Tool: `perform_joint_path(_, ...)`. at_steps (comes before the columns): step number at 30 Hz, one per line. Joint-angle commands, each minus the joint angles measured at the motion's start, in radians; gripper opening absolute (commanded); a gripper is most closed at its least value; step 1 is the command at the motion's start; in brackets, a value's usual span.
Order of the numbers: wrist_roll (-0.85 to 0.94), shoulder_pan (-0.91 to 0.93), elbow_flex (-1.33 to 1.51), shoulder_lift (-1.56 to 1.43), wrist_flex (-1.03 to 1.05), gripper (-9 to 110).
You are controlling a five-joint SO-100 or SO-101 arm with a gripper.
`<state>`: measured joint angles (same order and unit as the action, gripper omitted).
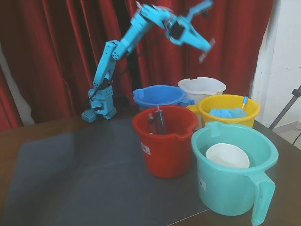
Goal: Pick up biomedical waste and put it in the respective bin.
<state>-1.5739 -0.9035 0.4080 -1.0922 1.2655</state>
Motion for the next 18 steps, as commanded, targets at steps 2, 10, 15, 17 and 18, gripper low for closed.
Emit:
perform_joint_path(2, 0.005, -0.005, -0.028, 0.040, -0.054, 0)
perform_joint_path(10, 0.006, -0.006, -0.028, 0.064, 0.015, 0)
perform_joint_path(15, 0.006, -0.006, -0.137, 0.006, 0.195, 0)
perform_joint_path(17, 0.006, -0.008, -0.153, -0.012, 0.236, 0)
perform_joint_path(18, 0.006, -0.008, -0.156, -0.020, 0.250, 0)
